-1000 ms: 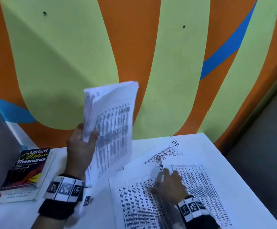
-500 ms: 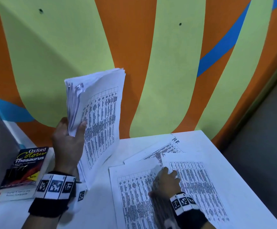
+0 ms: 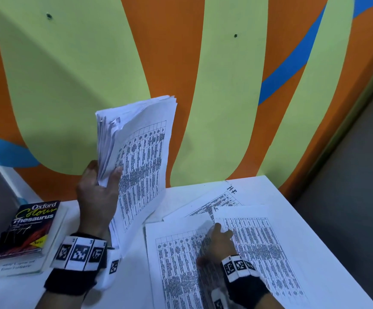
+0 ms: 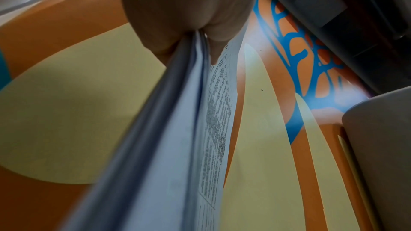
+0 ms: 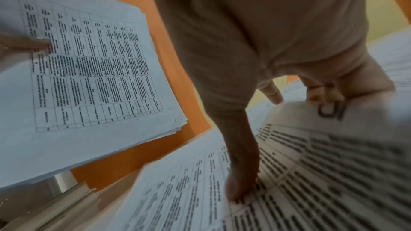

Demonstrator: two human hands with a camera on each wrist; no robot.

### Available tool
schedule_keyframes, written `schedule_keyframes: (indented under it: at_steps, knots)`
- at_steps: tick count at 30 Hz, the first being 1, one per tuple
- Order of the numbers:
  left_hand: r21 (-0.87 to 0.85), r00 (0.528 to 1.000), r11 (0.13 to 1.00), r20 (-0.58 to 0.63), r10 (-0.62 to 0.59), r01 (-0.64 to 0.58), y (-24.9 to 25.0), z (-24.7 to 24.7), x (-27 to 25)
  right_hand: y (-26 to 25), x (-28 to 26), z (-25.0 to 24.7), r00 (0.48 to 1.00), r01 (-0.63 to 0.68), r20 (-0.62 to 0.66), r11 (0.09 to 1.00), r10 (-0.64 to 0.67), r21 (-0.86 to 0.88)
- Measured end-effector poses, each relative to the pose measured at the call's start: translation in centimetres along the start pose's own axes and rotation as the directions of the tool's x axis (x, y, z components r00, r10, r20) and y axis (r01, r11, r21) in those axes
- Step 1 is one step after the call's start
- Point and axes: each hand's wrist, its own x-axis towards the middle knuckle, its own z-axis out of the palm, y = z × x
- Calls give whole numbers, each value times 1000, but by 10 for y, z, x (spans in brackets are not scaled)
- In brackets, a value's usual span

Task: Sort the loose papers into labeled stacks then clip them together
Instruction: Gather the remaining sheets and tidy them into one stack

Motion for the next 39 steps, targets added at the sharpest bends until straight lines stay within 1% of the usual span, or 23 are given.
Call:
schedule_keyframes:
  at_steps: [2,3,6,8,10,11,12,14,15,16,19,20,22,24,26,28,30,32,33,35,37,39]
  knots:
    - [3,1000,1000,6,10,-10,-1,0,1,0,2,-2,998,51,37,996,-54,71]
    - [4,1000,1000,8,16,-16,-1,-1,1,0,3,-6,998,64,23,992,-67,108]
    - [12,999,999,13,30,-30,-1,-4,4,9,11,-27,991,106,-99,976,-88,189]
    - [8,1000,1000,16,23,-23,-1,-6,5,26,18,-51,981,110,-184,964,-66,244]
    - [-4,1000,1000,15,11,-11,-2,-7,4,52,27,-76,975,25,-221,962,38,272]
    - [-12,1000,1000,9,5,-5,-2,-8,4,67,33,-83,968,-50,-223,963,112,266]
    - [-18,1000,1000,2,2,-2,-3,-8,4,81,39,-86,953,-142,-228,957,202,253]
    - [-23,1000,1000,-4,4,-4,-4,-7,3,108,54,-80,892,-361,-211,910,401,204]
    - [-21,1000,1000,-2,3,-3,-5,-5,3,116,56,-75,871,-427,-186,887,456,173]
    - [-20,1000,1000,2,-1,1,-5,-4,3,120,54,-69,866,-454,-164,880,472,139]
    - [-28,1000,1000,22,-6,7,-3,2,2,120,42,-64,859,-468,-196,881,473,73]
    - [-28,1000,1000,27,-4,5,-3,3,2,120,41,-64,854,-475,-201,877,480,76]
    - [-16,1000,1000,19,6,-5,-3,4,1,123,45,-63,864,-463,-158,878,478,125]
    - [-1,1000,1000,17,9,-9,-5,5,1,128,47,-65,899,-407,-98,896,428,176]
    - [8,1000,1000,25,4,-4,-7,5,2,135,46,-71,917,-355,-108,910,384,214]
    - [2,1000,1000,26,7,-7,-8,6,2,142,41,-78,922,-317,-122,896,368,311]
    - [-8,1000,1000,21,14,-14,-7,5,4,148,35,-87,927,-236,-151,850,342,471]
    - [-5,1000,1000,17,15,-15,-6,5,5,154,30,-92,915,-127,-217,751,341,648]
    - [1,1000,1000,17,14,-14,-6,5,5,154,29,-92,900,-109,-223,689,374,716]
    - [8,1000,1000,15,11,-11,-6,6,6,148,30,-88,872,-144,-189,606,451,783]
    - [9,1000,1000,18,3,-3,-6,5,6,129,34,-80,861,-206,-123,560,493,802]
    - [9,1000,1000,29,9,-10,-5,4,5,109,45,-69,846,-284,-98,600,523,748]
